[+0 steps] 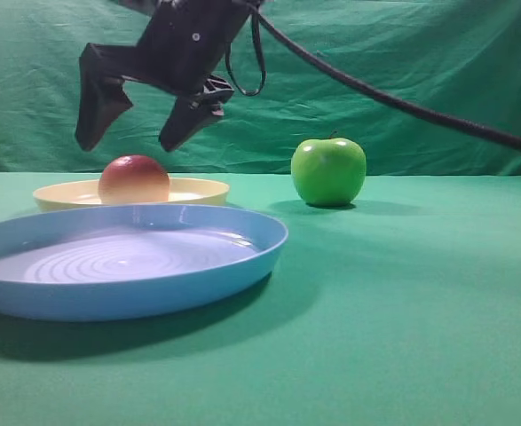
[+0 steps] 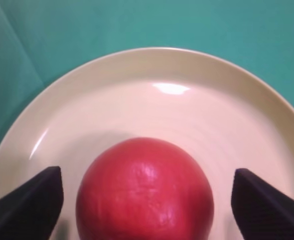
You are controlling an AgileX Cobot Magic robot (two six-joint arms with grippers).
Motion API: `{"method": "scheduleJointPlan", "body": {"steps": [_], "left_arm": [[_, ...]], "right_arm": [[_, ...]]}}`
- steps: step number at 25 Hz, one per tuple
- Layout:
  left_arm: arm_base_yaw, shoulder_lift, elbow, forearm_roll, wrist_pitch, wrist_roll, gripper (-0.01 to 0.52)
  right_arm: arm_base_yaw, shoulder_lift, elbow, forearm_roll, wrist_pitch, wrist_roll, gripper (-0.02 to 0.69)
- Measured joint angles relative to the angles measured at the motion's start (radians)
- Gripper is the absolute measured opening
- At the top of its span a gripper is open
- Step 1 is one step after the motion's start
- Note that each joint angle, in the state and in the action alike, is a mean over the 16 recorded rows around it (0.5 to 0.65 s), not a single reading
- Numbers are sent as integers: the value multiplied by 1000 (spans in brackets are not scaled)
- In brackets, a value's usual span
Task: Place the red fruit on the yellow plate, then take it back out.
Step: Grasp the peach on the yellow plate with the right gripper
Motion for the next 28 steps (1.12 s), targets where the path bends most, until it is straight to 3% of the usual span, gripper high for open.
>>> {"method": "scheduleJointPlan", "body": {"steps": [4, 9, 17, 19, 23, 28], "left_arm": [[0, 0, 0, 0, 0, 0, 0], [0, 0, 0, 0, 0, 0, 0], [0, 0, 0, 0, 0, 0, 0], [0, 0, 0, 0, 0, 0, 0], [0, 0, 0, 0, 0, 0, 54], [0, 0, 0, 0, 0, -1, 61]], "right_arm": [[0, 13, 0, 0, -1, -7, 535], [0, 15, -3, 0, 23, -10, 398], [-3, -56, -33, -46, 150, 43, 230], [-7, -98, -43, -66, 193, 73, 202], [-26, -203, -62, -109, 287, 142, 184], [-77, -350, -74, -156, 402, 234, 177]]}}
